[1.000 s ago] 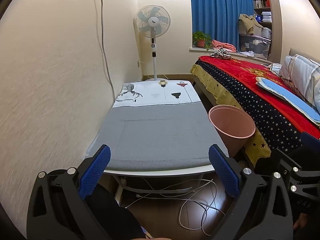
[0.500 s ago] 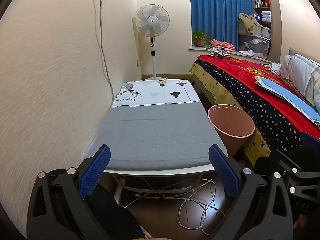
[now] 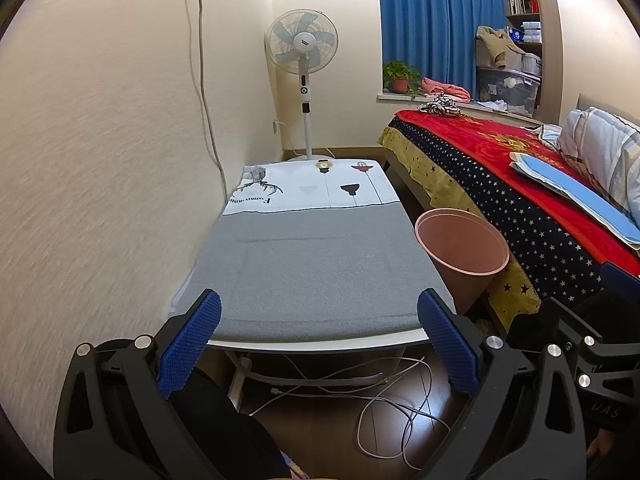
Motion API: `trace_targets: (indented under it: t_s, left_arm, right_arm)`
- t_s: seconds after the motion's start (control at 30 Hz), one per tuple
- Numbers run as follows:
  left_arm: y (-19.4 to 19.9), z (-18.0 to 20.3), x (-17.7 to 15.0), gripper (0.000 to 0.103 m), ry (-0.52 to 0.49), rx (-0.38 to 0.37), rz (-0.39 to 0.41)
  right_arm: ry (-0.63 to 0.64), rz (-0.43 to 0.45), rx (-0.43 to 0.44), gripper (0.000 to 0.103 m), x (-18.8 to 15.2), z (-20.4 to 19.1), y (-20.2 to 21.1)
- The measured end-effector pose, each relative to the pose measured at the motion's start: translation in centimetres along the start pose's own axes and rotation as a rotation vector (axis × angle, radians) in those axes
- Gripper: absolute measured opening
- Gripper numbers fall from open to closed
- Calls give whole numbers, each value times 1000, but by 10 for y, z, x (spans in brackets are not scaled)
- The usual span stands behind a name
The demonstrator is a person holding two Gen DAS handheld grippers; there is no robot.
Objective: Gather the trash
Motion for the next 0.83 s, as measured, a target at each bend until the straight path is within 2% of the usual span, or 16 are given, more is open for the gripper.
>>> trace_targets:
  t_s: [0.47, 0.83]
  left_arm:
    - [3, 0, 1, 95, -8, 1, 22]
    - [0, 2, -1, 95, 14, -14, -3]
  right_arm:
    - [4, -3, 0, 98, 2, 3, 2]
    - [3, -8, -2, 98, -1, 3, 0]
Point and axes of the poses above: each gripper's, at about its wrist camera, not at the fingertips, and y roughly against the way its jaws point, z to its right, x to its top, the point moved 10 cm from there along -y, roughly the way its jaws point, and after that the axes turned 4 degrees about z, right-handed, at the moved point
